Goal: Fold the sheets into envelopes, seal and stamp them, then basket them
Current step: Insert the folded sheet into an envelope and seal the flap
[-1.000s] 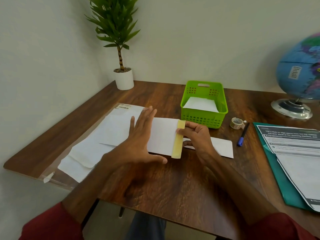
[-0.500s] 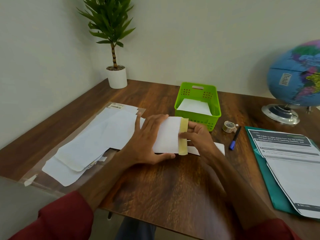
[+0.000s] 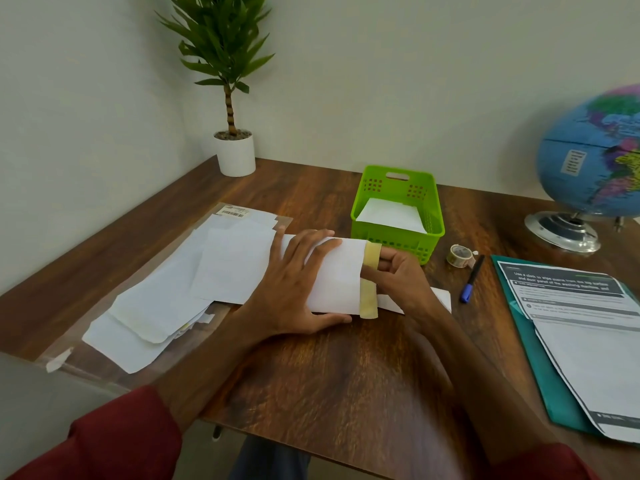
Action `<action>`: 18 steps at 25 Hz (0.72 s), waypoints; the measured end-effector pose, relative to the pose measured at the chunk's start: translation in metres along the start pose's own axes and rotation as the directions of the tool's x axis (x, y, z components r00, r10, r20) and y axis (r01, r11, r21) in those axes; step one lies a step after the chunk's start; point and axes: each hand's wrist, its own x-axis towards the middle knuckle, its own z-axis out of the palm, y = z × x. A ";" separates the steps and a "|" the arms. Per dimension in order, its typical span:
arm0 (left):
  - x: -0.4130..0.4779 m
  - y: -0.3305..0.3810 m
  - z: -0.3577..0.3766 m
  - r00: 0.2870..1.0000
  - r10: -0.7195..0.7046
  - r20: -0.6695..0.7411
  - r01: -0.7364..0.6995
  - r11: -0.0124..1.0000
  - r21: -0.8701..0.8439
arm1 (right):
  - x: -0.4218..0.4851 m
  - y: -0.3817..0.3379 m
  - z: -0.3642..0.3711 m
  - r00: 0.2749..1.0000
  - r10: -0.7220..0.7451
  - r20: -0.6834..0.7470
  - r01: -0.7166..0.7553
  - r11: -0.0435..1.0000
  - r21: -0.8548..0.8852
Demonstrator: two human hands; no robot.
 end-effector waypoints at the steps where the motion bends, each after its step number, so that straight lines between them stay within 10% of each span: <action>1: 0.000 0.000 0.000 1.000 0.006 0.003 -0.006 1.000 -0.013 | 0.000 0.001 0.000 1.000 -0.019 -0.017 0.019 1.000 -0.013; 18: -0.003 -0.002 -0.003 0.998 0.034 -0.045 -0.040 0.991 -0.125 | 0.000 0.007 -0.003 0.987 -0.116 -0.113 0.089 0.971 -0.224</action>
